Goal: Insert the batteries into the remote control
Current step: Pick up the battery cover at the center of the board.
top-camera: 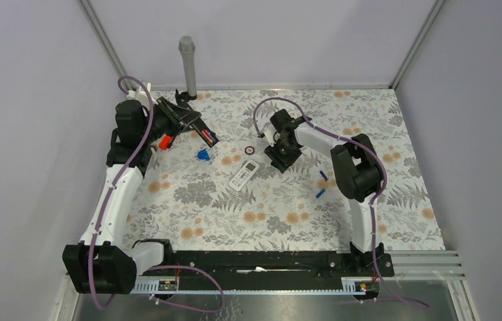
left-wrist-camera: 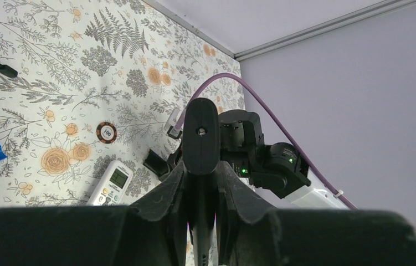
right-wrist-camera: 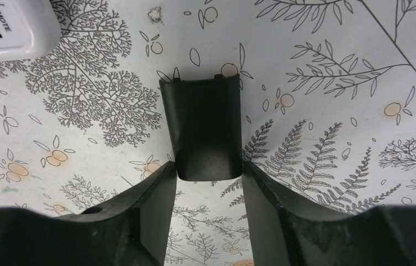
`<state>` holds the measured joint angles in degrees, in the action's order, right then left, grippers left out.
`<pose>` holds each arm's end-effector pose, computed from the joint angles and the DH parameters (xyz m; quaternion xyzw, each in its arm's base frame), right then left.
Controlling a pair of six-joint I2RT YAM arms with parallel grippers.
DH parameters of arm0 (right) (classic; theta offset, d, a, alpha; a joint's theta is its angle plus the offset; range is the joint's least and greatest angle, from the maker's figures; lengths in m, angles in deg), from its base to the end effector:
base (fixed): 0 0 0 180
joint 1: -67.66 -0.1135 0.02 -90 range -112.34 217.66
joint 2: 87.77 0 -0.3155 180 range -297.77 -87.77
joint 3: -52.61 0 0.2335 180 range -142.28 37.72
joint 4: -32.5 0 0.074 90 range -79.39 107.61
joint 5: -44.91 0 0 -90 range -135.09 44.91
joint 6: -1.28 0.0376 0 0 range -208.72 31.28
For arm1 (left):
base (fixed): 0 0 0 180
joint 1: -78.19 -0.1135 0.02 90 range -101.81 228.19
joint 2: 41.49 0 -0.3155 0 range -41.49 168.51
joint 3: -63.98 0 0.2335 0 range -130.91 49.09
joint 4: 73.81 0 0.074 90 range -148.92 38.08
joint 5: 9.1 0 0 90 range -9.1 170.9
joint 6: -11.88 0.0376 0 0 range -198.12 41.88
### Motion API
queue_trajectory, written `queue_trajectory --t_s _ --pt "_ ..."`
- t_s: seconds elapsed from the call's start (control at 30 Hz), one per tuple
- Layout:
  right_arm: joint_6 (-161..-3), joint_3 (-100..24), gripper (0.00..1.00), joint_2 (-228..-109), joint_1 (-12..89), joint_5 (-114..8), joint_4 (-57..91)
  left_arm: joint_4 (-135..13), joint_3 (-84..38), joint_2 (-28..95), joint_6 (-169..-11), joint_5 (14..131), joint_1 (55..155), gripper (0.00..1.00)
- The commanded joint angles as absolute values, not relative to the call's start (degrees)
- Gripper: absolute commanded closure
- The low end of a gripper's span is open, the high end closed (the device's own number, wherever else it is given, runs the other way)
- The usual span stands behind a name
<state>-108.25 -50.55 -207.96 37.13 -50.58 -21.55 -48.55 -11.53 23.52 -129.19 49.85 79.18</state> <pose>0.3755 0.2256 0.2124 -0.4240 0.8894 0.0628 0.1589 0.2186 -0.0232 0.4150 -0.1750 0.7606 -0.4486 0.4355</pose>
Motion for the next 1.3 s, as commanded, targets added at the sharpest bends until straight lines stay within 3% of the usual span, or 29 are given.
queue_trajectory --t_s 0.0,0.1,0.2,0.3,0.53,0.73,1.07,1.27 --pt "-108.1 -51.4 0.48 -208.9 37.5 -53.1 -23.3 -53.2 -12.1 23.2 -130.3 48.6 78.6 1.0" --pt "-107.4 -51.9 0.48 -209.4 37.5 -51.9 -23.2 -53.2 -12.4 23.2 -130.1 48.4 78.4 1.0" --pt "-106.2 -52.7 0.31 -209.9 37.5 -48.9 -22.7 -53.1 -12.6 23.2 -130.0 48.3 78.3 1.0" --pt "-106.5 -53.0 0.28 -210.5 37.5 -49.6 -22.8 -53.0 -12.6 23.1 -130.0 48.4 78.3 1.0" --pt "-108.1 -52.0 0.43 -211.3 37.5 -54.6 -23.4 -53.0 -12.7 22.9 -130.2 48.2 78.3 1.0" --pt "-104.5 -51.9 0.62 -210.2 37.5 -46.7 -20.3 -52.7 -12.9 22.8 -129.7 48.0 78.3 1.0" --pt "-97.9 -45.8 0.64 -197.9 37.5 -42.3 -10.4 -56.9 -6.8 21.3 -131.9 48.5 79.2 1.0" --pt "-93.9 -39.1 0.64 -188.6 37.5 -49.1 -7.1 -62.9 -1.1 22.4 -132.4 52.2 85.2 1.0"
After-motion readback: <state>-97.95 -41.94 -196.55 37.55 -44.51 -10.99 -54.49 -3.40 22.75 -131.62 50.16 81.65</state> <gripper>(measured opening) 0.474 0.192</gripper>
